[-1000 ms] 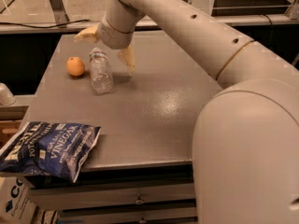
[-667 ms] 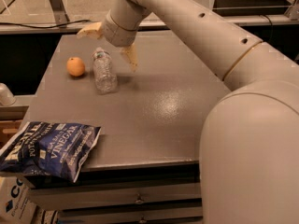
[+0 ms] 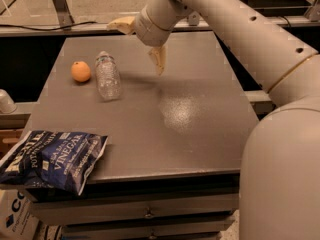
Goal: Move water bottle near orange
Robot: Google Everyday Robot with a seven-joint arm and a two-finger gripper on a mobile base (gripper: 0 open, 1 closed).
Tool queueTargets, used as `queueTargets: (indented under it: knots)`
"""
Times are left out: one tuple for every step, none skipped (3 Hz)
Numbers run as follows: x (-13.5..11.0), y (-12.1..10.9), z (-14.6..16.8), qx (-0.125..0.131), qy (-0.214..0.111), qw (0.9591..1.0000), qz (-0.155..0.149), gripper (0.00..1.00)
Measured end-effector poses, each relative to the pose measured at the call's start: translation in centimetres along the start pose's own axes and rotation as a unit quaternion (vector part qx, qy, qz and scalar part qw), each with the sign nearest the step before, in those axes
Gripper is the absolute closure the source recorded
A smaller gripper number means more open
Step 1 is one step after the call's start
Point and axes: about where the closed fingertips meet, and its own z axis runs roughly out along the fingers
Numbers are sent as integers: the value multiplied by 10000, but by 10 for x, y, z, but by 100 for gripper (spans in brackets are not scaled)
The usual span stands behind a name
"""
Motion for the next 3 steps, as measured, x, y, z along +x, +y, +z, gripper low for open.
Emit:
queueTargets:
  knots:
    - [22,22,-21,306,45,9983,500,0]
    - [42,44,-41,614,97,9937,934,0]
    - [60,61,-69,887,218,9879,1251,0]
